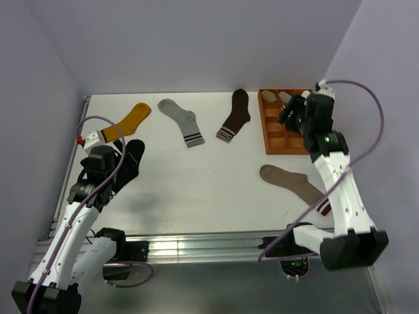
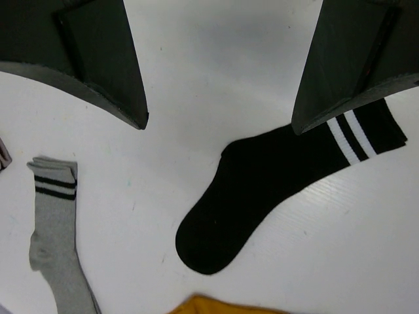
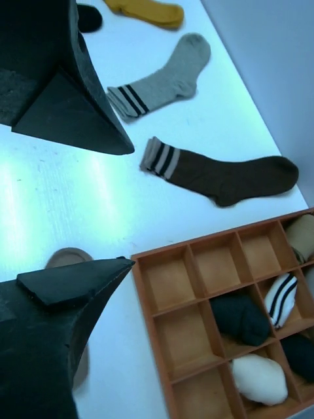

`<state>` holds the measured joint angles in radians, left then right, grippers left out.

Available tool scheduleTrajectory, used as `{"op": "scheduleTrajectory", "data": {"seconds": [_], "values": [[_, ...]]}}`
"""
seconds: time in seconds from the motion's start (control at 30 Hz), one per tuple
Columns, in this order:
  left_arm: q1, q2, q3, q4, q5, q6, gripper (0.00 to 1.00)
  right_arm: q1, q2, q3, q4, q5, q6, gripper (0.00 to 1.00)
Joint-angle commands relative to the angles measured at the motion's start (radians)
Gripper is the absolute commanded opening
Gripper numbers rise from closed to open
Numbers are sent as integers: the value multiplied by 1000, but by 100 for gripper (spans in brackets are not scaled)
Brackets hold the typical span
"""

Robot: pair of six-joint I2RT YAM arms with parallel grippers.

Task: Roll the socks
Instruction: Move the sock to the center of the board.

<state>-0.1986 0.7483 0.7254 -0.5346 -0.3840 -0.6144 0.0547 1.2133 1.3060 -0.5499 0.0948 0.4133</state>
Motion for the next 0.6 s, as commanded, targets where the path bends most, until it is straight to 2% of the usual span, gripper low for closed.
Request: {"op": "scheduleTrajectory", "data": {"seconds": [0.0,0.17,0.27,0.47,0.57], "values": [[10,51,2,28,94,-13,98,-1,-193,-150,82,-33,41,73],[16,135,12,9,112,-68,98,4,-513,-419,183,-120,125,80],[22,222,31,7,126,-99,99,8,-615,-536,228,-170,166,82],[51,400,74,53,157,-151,99,99,-617,-623,271,-205,107,82],[71,552,109,73,155,-182,99,138,-595,-637,271,-211,81,82]]}}
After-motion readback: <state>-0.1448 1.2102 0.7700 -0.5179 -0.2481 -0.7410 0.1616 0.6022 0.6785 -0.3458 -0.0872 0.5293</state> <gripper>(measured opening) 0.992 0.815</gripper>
